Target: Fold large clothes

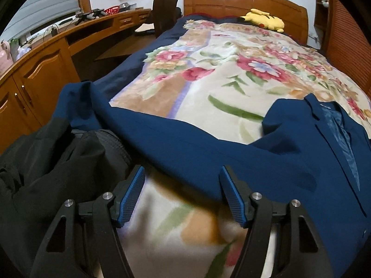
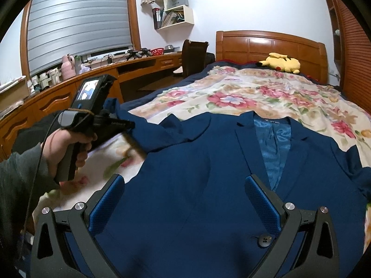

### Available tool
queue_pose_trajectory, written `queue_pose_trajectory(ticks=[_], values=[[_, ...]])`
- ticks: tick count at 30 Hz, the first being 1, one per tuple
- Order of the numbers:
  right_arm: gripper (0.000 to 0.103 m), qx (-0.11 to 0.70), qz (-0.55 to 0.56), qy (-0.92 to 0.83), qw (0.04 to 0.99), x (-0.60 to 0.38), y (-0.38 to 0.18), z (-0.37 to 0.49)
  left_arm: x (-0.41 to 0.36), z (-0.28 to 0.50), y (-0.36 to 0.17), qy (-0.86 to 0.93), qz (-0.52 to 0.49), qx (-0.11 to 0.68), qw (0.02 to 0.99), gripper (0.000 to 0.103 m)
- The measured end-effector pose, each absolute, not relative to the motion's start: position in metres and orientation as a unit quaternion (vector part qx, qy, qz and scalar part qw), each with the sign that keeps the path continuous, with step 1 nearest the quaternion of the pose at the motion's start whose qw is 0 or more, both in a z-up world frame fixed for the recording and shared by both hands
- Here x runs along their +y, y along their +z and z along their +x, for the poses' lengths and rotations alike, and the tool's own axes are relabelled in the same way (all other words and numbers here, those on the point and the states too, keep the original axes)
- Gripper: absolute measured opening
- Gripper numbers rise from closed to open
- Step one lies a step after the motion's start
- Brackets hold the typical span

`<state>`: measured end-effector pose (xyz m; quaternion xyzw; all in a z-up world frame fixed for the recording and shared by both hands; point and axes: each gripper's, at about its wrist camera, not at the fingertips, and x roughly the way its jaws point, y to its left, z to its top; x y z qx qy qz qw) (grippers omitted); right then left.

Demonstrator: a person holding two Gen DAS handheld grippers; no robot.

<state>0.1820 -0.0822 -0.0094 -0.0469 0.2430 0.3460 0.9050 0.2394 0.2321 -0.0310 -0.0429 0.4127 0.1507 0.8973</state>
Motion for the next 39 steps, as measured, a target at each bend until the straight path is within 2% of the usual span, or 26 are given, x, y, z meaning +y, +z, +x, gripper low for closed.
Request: queue_pose_trajectory(ticks=[1, 3, 4, 7, 9, 11, 25, 32, 37, 39], values=[[0.103, 0.246, -0.048, 0.347, 0.904, -0.081, -0.011, 0.182, 0.232, 0.242, -0.032, 0.151, -0.043, 0.416, 0.896, 0.068], [0.103, 0.253, -0.050, 0.348, 0.901, -0.080, -0.011, 0.183, 0.232, 0.245, -0.035, 0.146, -0.047, 0.422, 0.893, 0.056], [0.103, 0.256, -0.052, 0.349, 0.900, -0.080, -0.011, 0.183, 0.233, 0.247, -0.036, 0.144, -0.050, 0.425, 0.892, 0.054], [0.103, 0.260, -0.056, 0.350, 0.898, -0.077, -0.011, 0.181, 0.235, 0.253, -0.038, 0.136, -0.061, 0.432, 0.889, 0.034], [0.103, 0.260, -0.057, 0.350, 0.898, -0.078, -0.008, 0.181, 0.235, 0.255, -0.039, 0.132, -0.063, 0.439, 0.887, 0.007], [0.103, 0.260, -0.058, 0.349, 0.899, -0.079, -0.007, 0.179, 0.231, 0.256, -0.037, 0.128, -0.057, 0.439, 0.888, 0.002], [0.103, 0.234, -0.062, 0.325, 0.914, -0.120, 0.016, 0.153, 0.126, 0.203, 0.056, 0.036, 0.037, 0.360, 0.932, 0.001], [0.103, 0.231, -0.057, 0.307, 0.922, -0.142, 0.016, 0.141, 0.061, 0.168, 0.067, -0.039, 0.070, 0.353, 0.932, 0.001], [0.103, 0.232, -0.052, 0.302, 0.923, -0.145, 0.018, 0.137, 0.044, 0.151, 0.059, -0.055, 0.077, 0.363, 0.927, 0.001], [0.103, 0.233, -0.048, 0.303, 0.923, -0.145, 0.020, 0.141, 0.047, 0.145, 0.057, -0.046, 0.081, 0.362, 0.927, 0.005]])
